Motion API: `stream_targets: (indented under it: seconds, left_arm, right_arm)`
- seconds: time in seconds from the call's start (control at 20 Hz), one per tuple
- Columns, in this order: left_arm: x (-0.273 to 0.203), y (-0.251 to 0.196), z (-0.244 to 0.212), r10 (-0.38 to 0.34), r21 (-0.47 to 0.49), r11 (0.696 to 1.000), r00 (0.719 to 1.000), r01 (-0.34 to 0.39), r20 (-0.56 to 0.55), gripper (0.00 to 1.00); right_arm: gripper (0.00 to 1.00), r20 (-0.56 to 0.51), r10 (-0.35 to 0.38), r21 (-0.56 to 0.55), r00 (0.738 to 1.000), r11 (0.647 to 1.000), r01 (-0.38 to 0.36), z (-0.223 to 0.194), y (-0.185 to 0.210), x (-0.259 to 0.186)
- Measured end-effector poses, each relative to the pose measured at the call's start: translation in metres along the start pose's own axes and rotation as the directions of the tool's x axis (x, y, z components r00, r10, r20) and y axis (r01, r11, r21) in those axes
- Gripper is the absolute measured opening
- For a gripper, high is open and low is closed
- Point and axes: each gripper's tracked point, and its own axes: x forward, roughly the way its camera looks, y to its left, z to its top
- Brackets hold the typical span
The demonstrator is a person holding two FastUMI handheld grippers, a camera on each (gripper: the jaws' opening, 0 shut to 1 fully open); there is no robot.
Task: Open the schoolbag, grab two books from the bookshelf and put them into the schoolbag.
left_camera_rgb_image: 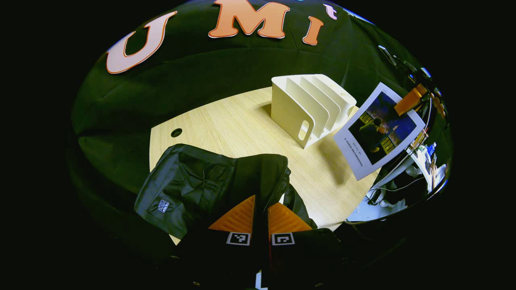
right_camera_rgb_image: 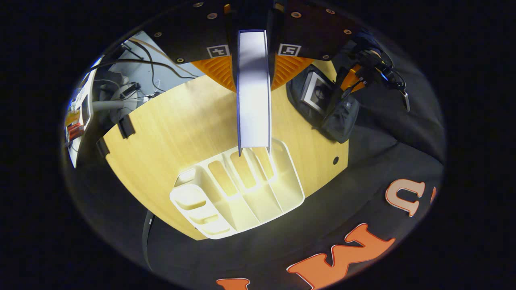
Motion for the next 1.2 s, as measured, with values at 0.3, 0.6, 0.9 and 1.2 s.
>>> stream_targets:
  seconds: [0.3, 0.6, 0.9, 1.2]
  left_arm:
    - [-0.013, 0.014, 0.019, 0.011, -0.013, 1.000, 1.000, -0.010, 0.011, 0.05]
    - [-0.022, 0.023, 0.032, 0.028, -0.015, 1.000, 0.999, -0.027, 0.020, 0.05]
    - [-0.020, 0.020, 0.039, 0.029, -0.007, 1.000, 0.999, -0.029, 0.024, 0.05]
    - [-0.019, 0.018, 0.044, 0.046, -0.012, 0.999, 0.998, -0.046, 0.032, 0.05]
  right_arm:
    - [0.28, 0.014, 0.186, 0.092, 0.983, 0.978, -0.186, -0.023, 0.036, 0.019]
    - [0.27, 0.026, 0.347, 0.136, 0.938, 0.928, -0.347, -0.036, 0.083, 0.041]
    - [0.27, 0.042, 0.454, 0.175, 0.890, 0.874, -0.454, -0.043, 0.133, 0.077]
    - [0.27, 0.036, 0.494, 0.205, 0.869, 0.847, -0.490, -0.055, 0.165, 0.118]
